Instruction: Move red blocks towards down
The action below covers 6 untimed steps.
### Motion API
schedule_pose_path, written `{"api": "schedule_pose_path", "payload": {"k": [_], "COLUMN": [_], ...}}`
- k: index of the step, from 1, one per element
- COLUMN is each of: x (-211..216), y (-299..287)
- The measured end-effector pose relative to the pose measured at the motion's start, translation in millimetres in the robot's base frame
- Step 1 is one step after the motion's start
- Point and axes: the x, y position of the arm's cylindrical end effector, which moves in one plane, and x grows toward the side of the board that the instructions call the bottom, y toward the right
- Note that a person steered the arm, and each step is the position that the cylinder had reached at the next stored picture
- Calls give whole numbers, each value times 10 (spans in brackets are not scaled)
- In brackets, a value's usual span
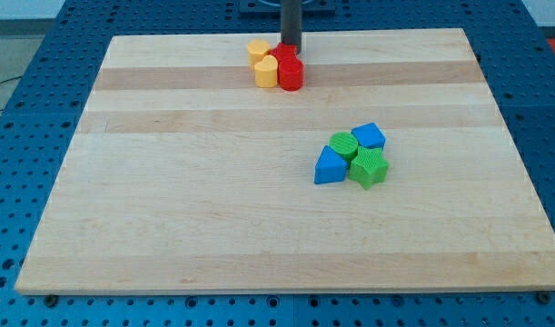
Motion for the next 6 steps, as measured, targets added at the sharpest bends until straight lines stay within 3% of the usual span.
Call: {"api": "schedule_pose_path", "payload": {"k": [6], "x": [94], "y": [-9]}}
